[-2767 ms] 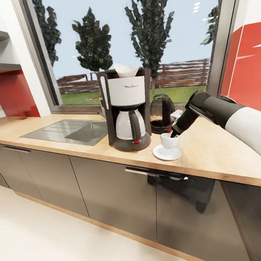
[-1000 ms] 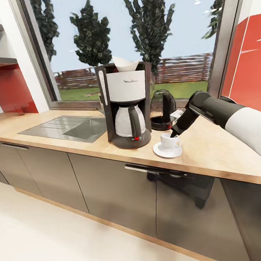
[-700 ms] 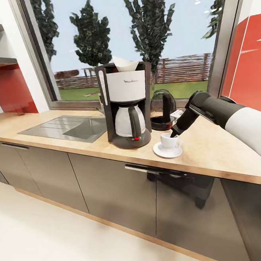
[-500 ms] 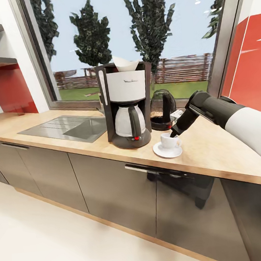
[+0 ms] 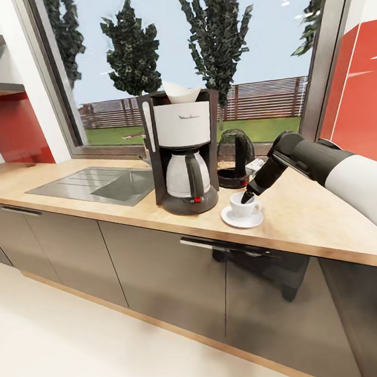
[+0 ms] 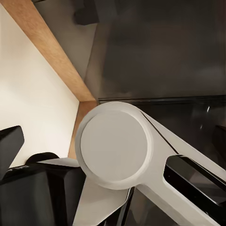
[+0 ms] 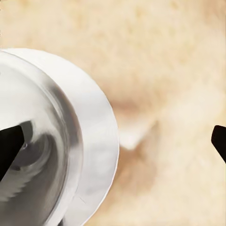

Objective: Set up a coffee station on the kitchen countertop: keep the coffee maker on the countertop, move the bottle of coffee from the kitchen shelf to the counter next to the coffee maker, place a paper coffee filter on top of the coffee maker, put the saucer next to the coffee maker with the coffee cup on the saucer, and place the electric kettle next to the coffee maker.

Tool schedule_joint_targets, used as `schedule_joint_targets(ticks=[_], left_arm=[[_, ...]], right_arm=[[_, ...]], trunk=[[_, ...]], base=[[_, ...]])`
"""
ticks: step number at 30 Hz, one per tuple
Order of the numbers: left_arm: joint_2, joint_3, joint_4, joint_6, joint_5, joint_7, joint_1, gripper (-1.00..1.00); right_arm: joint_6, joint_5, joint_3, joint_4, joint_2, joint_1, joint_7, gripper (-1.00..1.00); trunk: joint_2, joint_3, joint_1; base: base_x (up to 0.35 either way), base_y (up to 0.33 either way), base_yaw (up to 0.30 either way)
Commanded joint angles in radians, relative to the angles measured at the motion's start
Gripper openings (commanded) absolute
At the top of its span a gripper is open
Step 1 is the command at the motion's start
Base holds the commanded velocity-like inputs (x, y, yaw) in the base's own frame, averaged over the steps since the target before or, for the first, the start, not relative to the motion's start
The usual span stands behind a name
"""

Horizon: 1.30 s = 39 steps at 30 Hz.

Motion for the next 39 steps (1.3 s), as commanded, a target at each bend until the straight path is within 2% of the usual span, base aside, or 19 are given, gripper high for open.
schedule_joint_targets(ticks=[1, 10, 31, 37, 39], left_arm=[[0.0, -0.004, 0.0, 0.011, 0.002, -0.004, -0.001, 1.0], [0.0, -0.004, 0.0, 0.011, 0.002, -0.004, -0.001, 1.0], [0.0, -0.004, 0.0, 0.011, 0.002, -0.004, -0.001, 1.0], [0.0, -0.004, 0.0, 0.011, 0.002, -0.004, -0.001, 1.0], [0.0, -0.004, 0.0, 0.011, 0.002, -0.004, -0.001, 1.0]], right_arm=[[0.005, -0.009, 0.007, -0.002, -0.001, -0.002, -0.003, 1.0], [0.006, -0.01, 0.007, -0.004, -0.001, -0.002, -0.002, 1.0], [0.007, -0.01, -0.007, -0.007, -0.001, -0.003, 0.0, 1.0], [0.008, -0.009, -0.107, -0.008, -0.003, -0.003, 0.001, 1.0], [0.008, -0.009, -0.115, -0.008, -0.005, -0.003, 0.001, 1.0]], trunk=[[0.0, -0.001, 0.0], [0.0, 0.002, 0.0], [0.0, 0.033, 0.0], [0.0, 0.042, 0.0], [0.0, 0.045, 0.0]], base=[[0.0, 0.0, 0.0], [0.0, 0.0, 0.0], [0.0, 0.0, 0.0], [0.0, 0.0, 0.0], [0.0, 0.0, 0.0]])
